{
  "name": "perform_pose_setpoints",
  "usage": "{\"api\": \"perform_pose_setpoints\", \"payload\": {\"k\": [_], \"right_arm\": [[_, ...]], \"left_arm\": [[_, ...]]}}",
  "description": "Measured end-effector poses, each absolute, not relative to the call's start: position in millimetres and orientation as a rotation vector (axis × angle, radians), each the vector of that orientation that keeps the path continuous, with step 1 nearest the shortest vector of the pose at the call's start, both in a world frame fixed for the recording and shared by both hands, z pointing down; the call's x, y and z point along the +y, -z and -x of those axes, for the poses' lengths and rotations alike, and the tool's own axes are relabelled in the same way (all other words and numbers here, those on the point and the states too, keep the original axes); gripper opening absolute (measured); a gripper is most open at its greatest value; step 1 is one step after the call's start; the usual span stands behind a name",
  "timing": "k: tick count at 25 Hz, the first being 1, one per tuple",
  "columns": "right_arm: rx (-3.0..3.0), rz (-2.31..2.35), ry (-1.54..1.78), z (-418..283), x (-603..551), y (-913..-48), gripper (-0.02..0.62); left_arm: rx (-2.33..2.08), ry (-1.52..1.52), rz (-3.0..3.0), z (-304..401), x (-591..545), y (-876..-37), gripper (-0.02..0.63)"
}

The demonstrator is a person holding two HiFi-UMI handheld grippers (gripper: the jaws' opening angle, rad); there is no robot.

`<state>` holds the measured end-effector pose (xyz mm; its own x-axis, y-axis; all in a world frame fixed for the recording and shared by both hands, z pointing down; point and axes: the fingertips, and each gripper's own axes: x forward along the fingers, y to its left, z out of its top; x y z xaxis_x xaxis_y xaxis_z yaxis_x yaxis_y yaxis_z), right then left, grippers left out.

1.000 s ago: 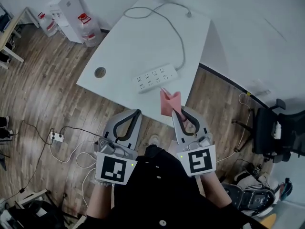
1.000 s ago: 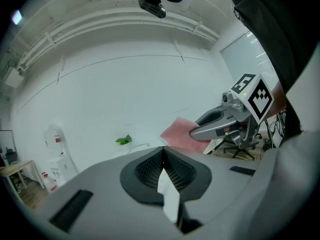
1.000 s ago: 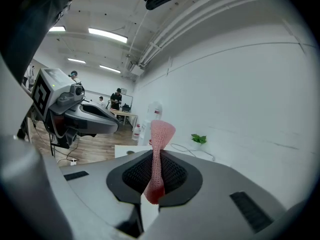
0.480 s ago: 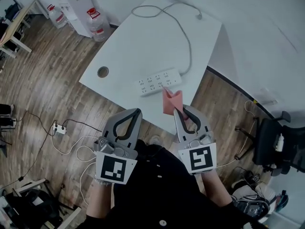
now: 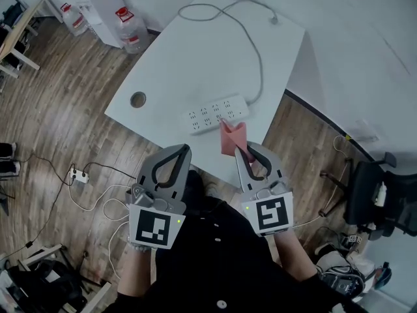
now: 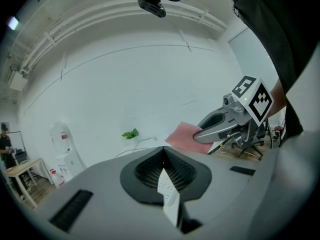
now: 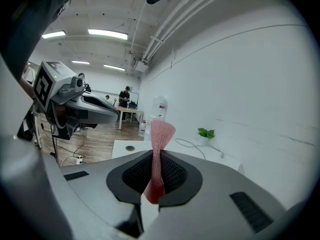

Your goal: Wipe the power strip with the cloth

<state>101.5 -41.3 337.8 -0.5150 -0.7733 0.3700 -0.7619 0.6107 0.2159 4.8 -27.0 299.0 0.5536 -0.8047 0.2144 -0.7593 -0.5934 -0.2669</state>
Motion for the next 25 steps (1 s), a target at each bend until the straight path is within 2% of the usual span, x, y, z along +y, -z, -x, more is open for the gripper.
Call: {"api": "perform_pose_setpoints", "payload": {"k": [25], "right_arm": [[-2.410, -0.926, 0.048, 0, -124, -407, 0.050]], "left_arm": [[1.506, 0.535, 2.639, 59, -89, -326, 0.014]]}}
